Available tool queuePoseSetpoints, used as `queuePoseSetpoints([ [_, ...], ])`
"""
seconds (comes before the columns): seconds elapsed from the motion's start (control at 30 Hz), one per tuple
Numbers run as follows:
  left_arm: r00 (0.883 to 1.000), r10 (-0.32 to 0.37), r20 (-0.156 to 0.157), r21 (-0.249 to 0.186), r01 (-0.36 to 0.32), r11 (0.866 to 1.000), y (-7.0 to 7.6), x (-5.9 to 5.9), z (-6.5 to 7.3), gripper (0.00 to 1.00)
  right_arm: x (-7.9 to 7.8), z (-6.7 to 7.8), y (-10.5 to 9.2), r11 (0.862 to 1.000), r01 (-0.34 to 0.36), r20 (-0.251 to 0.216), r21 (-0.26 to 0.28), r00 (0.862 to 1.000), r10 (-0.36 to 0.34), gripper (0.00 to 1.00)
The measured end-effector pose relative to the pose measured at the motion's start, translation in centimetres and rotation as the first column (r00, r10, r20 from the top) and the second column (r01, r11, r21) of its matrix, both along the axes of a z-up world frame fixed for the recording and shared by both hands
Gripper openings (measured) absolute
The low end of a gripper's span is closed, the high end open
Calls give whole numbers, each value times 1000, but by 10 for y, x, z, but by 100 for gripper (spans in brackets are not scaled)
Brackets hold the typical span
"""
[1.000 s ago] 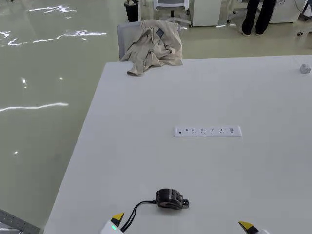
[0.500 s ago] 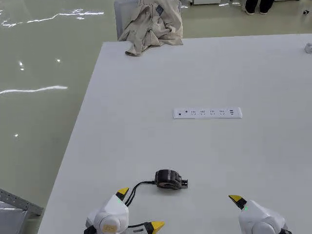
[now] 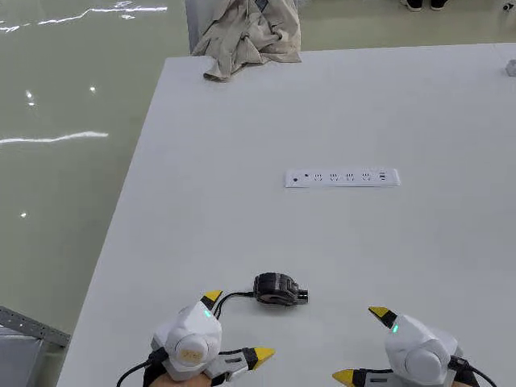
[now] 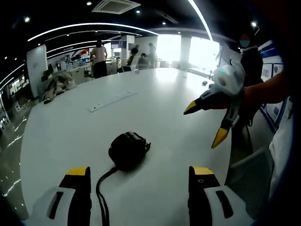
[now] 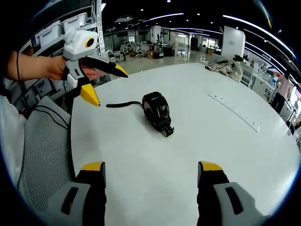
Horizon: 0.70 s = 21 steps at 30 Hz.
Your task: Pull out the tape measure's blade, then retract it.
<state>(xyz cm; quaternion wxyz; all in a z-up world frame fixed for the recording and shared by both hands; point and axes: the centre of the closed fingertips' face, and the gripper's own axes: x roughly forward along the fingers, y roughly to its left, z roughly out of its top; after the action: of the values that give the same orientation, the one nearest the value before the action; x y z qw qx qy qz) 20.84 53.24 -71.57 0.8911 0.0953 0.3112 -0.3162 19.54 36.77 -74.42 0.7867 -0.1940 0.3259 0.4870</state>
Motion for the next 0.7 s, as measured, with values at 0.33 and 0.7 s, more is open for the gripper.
queuePoseSetpoints([
  [0.33,997,-75,7,46,75,996,-6,14,-7,80,10,-6,4,998,-51,18,-24,998,52,78],
  [0.7,983,-181,14,117,178,977,-9,29,-10,77,22,-15,12,992,-119,35,-43,992,120,73],
])
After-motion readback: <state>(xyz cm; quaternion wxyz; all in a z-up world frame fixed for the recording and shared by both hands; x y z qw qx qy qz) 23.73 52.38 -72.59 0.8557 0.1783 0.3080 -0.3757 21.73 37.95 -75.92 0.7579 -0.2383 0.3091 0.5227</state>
